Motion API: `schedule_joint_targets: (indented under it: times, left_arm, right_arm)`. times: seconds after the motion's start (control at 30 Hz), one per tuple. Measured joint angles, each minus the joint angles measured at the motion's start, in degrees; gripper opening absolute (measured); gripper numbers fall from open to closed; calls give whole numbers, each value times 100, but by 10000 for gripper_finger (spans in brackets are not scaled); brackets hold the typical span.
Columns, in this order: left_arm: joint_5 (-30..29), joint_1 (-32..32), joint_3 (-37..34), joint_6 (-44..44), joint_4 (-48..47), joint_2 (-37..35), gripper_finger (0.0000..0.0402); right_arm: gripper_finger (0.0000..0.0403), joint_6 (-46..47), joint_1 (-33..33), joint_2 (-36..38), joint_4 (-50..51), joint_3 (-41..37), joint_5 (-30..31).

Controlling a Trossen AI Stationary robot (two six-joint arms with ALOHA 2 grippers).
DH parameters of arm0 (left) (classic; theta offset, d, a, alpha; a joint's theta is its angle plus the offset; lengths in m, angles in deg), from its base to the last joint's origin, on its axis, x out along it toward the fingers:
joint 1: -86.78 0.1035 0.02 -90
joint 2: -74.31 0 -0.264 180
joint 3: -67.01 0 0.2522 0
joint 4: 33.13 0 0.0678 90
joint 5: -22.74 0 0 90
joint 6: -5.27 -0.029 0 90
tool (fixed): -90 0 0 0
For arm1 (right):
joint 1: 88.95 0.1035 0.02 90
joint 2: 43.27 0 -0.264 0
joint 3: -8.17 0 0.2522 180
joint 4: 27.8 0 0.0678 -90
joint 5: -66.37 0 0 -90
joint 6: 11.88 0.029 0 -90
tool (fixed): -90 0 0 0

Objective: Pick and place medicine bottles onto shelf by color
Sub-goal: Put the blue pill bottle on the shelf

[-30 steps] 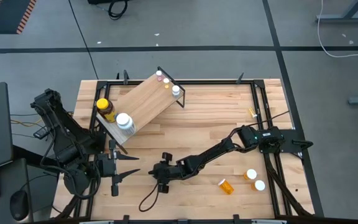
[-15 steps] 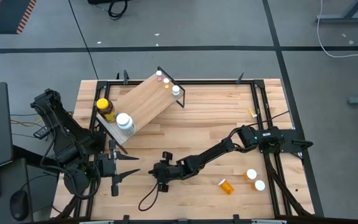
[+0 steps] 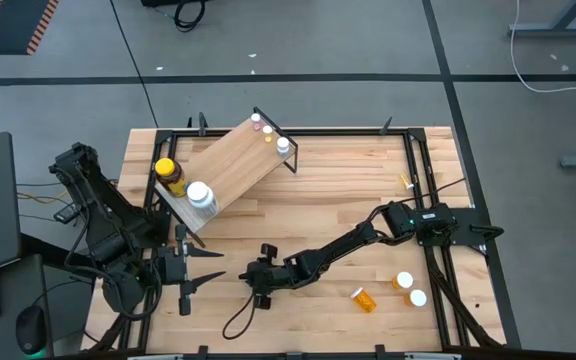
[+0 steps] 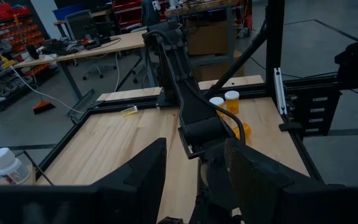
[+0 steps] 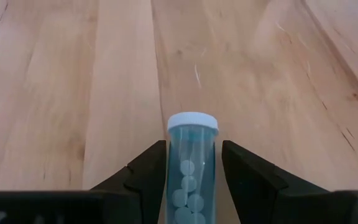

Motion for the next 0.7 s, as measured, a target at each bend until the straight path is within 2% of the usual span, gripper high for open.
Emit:
schedule_joint_targets:
  times: [0.23,0.7]
  left_arm:
    - [0,1,0,0,0,0,172]
    - [0,0,0,0,0,0,172]
  right_arm:
    - [163,-4,20,0,1,0,-11]
    - [133,-7,17,0,4,0,-19]
